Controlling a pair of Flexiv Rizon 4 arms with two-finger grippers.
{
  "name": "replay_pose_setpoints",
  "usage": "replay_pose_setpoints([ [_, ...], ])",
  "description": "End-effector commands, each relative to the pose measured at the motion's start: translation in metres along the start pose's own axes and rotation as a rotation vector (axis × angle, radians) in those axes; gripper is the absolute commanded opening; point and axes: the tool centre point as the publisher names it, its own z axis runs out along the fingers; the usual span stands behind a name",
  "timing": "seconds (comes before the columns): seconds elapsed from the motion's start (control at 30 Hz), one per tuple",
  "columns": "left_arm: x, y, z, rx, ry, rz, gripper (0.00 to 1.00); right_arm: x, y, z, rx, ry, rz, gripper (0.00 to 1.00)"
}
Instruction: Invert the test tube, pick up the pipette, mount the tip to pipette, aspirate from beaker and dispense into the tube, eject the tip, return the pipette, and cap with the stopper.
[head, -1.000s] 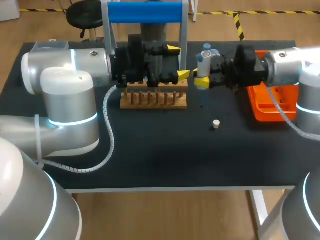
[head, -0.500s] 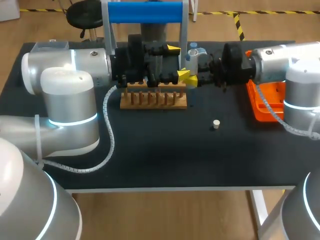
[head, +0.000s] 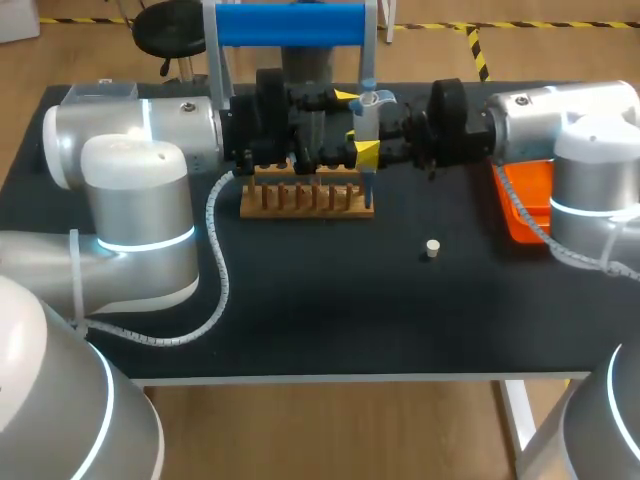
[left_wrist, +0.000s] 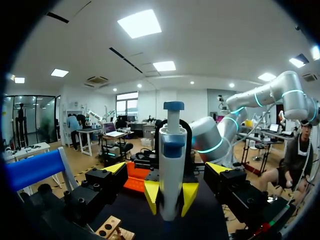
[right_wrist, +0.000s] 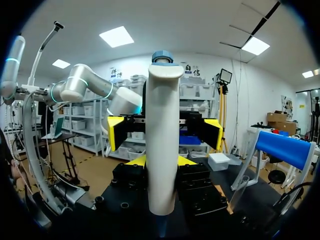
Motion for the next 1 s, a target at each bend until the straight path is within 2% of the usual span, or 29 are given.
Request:
replay_pose_setpoints([
  [0.03,0.0006,0.001,0.0014,0.003,-0.004,0.001,1.0,0.0004,-0.0006,0.0028,-0.001,-0.004,0.001,0.0],
  [0.23,0.0006,0.001,0.0014,0.003,-0.004,0.001,1.0,0.0022,-0.0036,0.0037,0.001,-0.005,0.007,0.0],
  [0.27,0.0006,0.001,0.0014,0.003,-0.004,0.001,0.95,0.0023,-0.0037,0.0038,0.002,-0.005,0.007,0.0],
  [0.3,0.0006,0.001,0.0014,0.003,-0.004,0.001,0.84,0.0024,-0.0038,0.0039,0.002,-0.004,0.008,0.0],
  [0.37,0.0006,0.001,0.0014,0.003,-0.004,0.001,0.41,0.0024,-0.0039,0.004,0.001,-0.004,0.009,0.0],
  [0.43,0.0006,0.001,0.0014,0.003,-0.004,0.001,0.13,0.0025,-0.0043,0.0042,0.001,-0.003,0.011,0.0],
  [0.47,0.0006,0.001,0.0014,0.003,-0.004,0.001,0.09,0.0025,-0.0044,0.0043,0.001,-0.002,0.011,0.0],
  [0.5,0.0006,0.001,0.0014,0.003,-0.004,0.001,0.0,0.0025,-0.0045,0.0044,0.001,-0.001,0.012,0.0],
  [1.0,0.0006,0.001,0.0014,0.003,-0.004,0.001,0.0,0.0019,-0.0068,0.0043,0.007,0.011,0.013,0.0],
])
